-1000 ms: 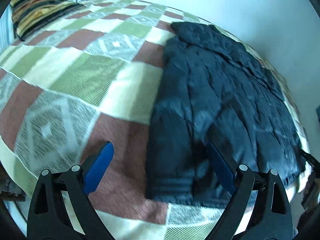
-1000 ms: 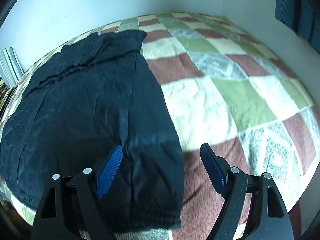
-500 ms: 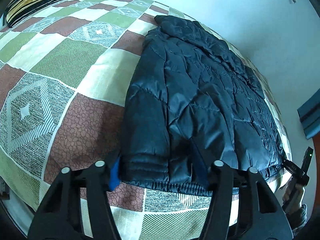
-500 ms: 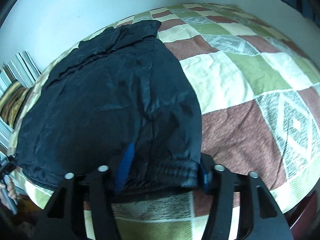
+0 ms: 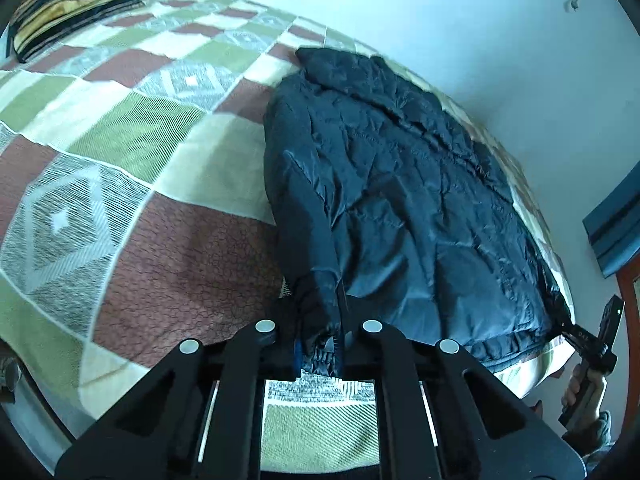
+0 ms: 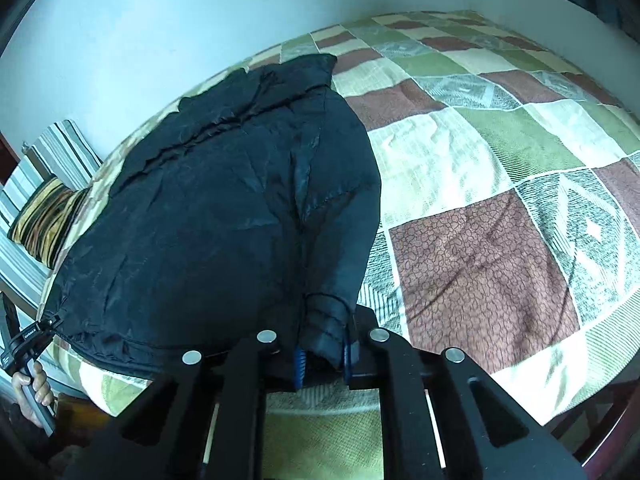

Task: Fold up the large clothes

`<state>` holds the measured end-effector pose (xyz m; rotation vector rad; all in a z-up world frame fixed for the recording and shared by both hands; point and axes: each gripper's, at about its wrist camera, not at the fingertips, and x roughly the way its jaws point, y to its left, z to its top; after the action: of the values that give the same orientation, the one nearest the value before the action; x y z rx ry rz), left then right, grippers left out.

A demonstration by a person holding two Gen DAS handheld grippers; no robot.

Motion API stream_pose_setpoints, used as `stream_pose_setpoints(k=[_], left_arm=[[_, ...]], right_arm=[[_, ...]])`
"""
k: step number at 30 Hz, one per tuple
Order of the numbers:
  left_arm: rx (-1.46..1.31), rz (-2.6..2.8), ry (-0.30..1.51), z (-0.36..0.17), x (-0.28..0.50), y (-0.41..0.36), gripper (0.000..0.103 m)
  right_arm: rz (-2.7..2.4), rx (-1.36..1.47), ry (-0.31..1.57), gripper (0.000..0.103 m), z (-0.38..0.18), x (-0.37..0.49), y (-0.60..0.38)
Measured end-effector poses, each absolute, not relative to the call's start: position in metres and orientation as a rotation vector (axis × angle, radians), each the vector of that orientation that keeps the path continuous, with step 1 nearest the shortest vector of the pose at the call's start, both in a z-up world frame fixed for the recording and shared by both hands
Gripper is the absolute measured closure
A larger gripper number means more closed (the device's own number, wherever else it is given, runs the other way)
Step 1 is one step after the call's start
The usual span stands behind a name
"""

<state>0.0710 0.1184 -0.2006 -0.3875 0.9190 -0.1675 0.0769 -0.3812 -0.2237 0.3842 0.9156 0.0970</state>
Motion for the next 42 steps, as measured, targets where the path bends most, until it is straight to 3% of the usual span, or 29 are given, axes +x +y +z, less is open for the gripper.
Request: stream_pose_setpoints(k=[10, 21, 29, 36, 42], left_arm=[[-0.489, -0.224, 0.822, -0.148, 0.084, 0.129, 0.093], [-0.419, -0.205, 0.75, -0.103, 0.202, 0.113, 0.094], [-0.413, -0.155, 0.81, -0.116, 0.319, 0.107, 0.094], [-0.365, -0.096, 0.92, -0.163, 0.409, 0.102, 0.093], [-0.305, -0.086, 0.97, -0.198, 0.439, 0.096, 0.091]], right_arm=[[0.209, 0.555, 0.812, 0.093, -0.183, 0.084, -0.396], [0.245, 0.545, 0.695, 0.093, -0.129, 0.198, -0.394], [0.215, 0.604, 0.734, 0.094, -0.135, 0.299, -0.399], [0.148, 0.591, 0.855, 0.094, -0.186, 0.385, -0.398], [0.13, 0.608, 0.918, 0.093, -0.224, 0.416, -0.396]])
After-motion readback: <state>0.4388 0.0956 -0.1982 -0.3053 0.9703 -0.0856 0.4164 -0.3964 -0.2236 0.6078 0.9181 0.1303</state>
